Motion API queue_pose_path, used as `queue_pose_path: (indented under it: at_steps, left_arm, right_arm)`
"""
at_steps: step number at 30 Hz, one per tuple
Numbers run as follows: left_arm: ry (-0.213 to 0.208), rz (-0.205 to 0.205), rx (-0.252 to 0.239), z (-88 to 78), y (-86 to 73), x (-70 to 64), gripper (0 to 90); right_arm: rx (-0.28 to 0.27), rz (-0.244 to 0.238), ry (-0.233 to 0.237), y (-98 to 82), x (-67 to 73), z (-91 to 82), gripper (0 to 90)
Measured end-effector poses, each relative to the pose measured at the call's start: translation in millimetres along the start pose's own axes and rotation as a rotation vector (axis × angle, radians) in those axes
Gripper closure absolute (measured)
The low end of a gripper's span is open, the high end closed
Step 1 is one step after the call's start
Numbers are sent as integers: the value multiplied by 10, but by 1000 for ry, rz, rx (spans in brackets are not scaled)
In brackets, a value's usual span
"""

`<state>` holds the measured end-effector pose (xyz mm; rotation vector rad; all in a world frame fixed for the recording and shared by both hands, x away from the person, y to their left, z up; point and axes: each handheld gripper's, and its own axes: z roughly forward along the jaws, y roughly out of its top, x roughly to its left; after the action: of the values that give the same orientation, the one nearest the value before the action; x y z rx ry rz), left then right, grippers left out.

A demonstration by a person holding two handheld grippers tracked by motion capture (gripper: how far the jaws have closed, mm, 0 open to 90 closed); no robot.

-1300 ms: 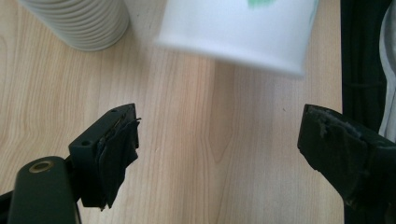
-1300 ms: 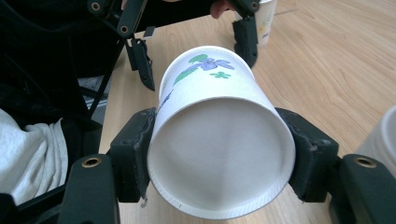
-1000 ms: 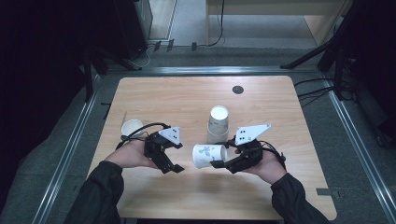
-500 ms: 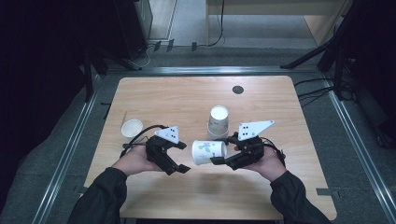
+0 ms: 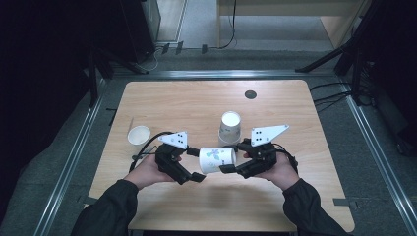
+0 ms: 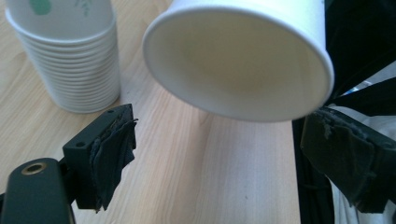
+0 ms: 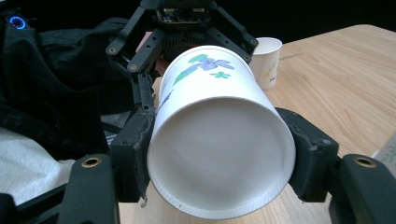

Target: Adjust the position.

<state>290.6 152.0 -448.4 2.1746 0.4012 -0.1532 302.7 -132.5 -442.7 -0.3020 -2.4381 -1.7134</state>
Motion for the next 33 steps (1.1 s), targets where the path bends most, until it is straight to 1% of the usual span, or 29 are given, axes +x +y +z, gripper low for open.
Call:
queue_pose_path:
  at_steps: [3,4,7,8,11,13,17,18,19,21,23,28,30,33]
  left_arm:
    - [-11,8,-8,40,9,-11,103]
    - [-9,18,-16,57,10,-19,104]
    - [-23,39,-22,89,20,-44,104]
    - [-32,44,-36,93,24,-54,105]
    - [-46,47,-56,94,32,-65,112]
    - [-43,56,-63,91,33,-75,119]
    - [-58,68,-62,91,30,-81,136]
    - [-49,73,-61,93,26,-89,140]
    - [-49,76,-55,96,23,-89,148]
    - [-47,74,-52,96,21,-89,157]
    - [-46,76,-52,88,18,-85,202]
    - [-41,84,-41,92,14,-87,216]
    - [-35,92,-42,86,10,-92,219]
    - [-37,88,-51,66,9,-84,224]
  right_arm:
    - [8,-1,9,0,0,24,346]
    - [11,-1,10,0,3,32,346]
    - [14,-5,23,1,11,63,346]
    - [19,-3,30,2,13,71,346]
    - [25,-4,42,4,29,92,346]
    - [29,-7,49,3,38,105,346]
    - [36,-3,57,-1,44,130,346]
    - [39,-1,62,-1,43,138,346]
    - [40,-4,63,-3,42,145,346]
    - [45,7,69,-3,43,160,346]
    - [46,4,72,-5,45,173,347]
    - [52,10,73,-9,46,179,347]
    - [54,5,68,-14,46,189,345]
    - [58,8,68,-16,49,192,343]
